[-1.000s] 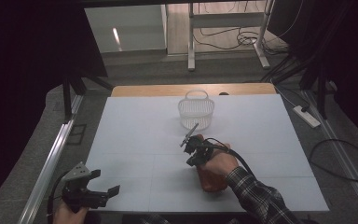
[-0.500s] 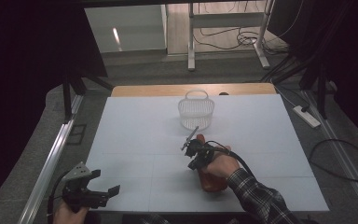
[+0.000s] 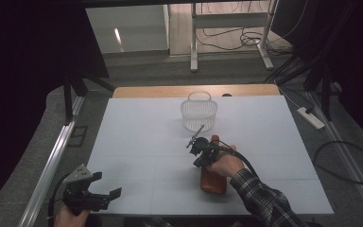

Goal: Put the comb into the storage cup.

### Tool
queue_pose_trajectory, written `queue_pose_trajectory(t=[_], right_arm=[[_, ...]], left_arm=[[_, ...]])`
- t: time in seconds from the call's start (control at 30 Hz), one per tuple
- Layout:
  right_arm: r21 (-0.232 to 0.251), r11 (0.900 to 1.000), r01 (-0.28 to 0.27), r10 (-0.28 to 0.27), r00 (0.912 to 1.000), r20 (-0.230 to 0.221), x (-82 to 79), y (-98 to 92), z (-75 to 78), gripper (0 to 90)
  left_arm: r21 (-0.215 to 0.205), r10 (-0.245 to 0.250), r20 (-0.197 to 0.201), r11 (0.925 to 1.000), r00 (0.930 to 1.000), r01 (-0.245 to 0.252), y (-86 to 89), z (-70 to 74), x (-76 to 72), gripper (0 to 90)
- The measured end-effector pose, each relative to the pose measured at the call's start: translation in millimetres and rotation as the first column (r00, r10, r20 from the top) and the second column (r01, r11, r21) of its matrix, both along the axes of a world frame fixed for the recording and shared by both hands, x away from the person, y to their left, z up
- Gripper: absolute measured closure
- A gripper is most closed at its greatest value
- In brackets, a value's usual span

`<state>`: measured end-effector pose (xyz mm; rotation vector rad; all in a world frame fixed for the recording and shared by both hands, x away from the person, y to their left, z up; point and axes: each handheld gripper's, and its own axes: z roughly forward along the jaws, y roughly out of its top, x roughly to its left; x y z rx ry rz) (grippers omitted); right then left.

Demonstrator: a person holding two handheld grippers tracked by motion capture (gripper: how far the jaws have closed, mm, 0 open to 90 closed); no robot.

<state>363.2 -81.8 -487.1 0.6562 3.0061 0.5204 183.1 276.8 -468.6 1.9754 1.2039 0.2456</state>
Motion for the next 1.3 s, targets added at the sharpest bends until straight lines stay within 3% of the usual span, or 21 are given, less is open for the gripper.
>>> queue_pose_trajectory(t=[0.27, 0.63, 1.3], right_arm=[[0.000, 0.998, 0.057, -0.057, 0.9983, 0.012, 8.9, -9.5, -0.3, 89.3], [0.000, 0.996, 0.088, -0.088, 0.9961, 0.009, 14.2, -15.7, -0.8, 89.4], [-0.035, 0.987, 0.159, -0.157, 0.9867, 0.042, 25.5, -35.1, -4.0, 89.4]], left_arm=[[0.001, 0.000, -0.001, 1.0000, 1.0000, 0.000, -0.1, 0.0, 0.1, 0.9], [0.002, 0.000, -0.001, 1.0000, 1.0000, 0.000, -0.1, 0.0, 0.0, 0.9], [0.002, 0.000, -0.003, 1.0000, 1.0000, 0.000, -0.2, -0.2, 0.3, 1.0]])
